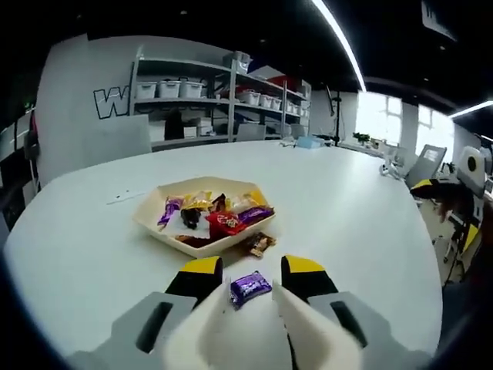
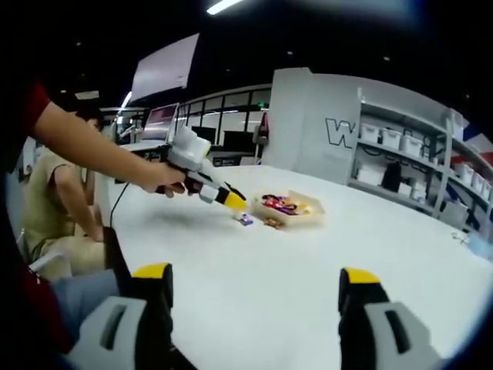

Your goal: Place the target food into the container with the food tongs after gripping and lifting it, then release it inside without dropping or visibly crushing the food.

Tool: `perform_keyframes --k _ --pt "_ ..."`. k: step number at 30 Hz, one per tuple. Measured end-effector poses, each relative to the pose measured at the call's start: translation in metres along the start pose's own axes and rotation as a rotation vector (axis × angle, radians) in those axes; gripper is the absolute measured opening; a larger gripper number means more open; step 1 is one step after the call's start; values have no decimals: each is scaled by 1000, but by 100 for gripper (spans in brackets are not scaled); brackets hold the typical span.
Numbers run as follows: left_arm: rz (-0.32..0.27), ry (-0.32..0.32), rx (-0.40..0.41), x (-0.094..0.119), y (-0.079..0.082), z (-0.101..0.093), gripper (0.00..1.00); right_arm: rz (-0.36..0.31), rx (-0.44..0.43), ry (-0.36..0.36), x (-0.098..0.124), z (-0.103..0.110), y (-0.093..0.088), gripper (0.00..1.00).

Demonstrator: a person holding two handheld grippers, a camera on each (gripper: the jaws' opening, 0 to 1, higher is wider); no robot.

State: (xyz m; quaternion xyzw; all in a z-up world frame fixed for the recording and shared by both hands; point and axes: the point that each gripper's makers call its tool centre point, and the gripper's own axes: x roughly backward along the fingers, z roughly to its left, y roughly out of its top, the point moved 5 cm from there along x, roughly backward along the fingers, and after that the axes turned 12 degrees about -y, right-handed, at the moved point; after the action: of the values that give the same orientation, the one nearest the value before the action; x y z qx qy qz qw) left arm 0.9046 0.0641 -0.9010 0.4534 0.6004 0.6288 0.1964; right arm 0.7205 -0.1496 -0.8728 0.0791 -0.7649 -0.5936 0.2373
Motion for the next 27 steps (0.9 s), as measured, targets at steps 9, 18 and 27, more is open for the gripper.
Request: perform_keyframes --k 9,18,27 --pt "31 14 -18 -12 -6 6 29 6 -7 -7 0 -3 -5 88" --pt "19 37 52 -14 -9 10 22 10 -12 -7 -4 -5 -7 87" --pt "4 39 51 -12 -10 13 21 10 -14 1 -6 -3 -8 87"
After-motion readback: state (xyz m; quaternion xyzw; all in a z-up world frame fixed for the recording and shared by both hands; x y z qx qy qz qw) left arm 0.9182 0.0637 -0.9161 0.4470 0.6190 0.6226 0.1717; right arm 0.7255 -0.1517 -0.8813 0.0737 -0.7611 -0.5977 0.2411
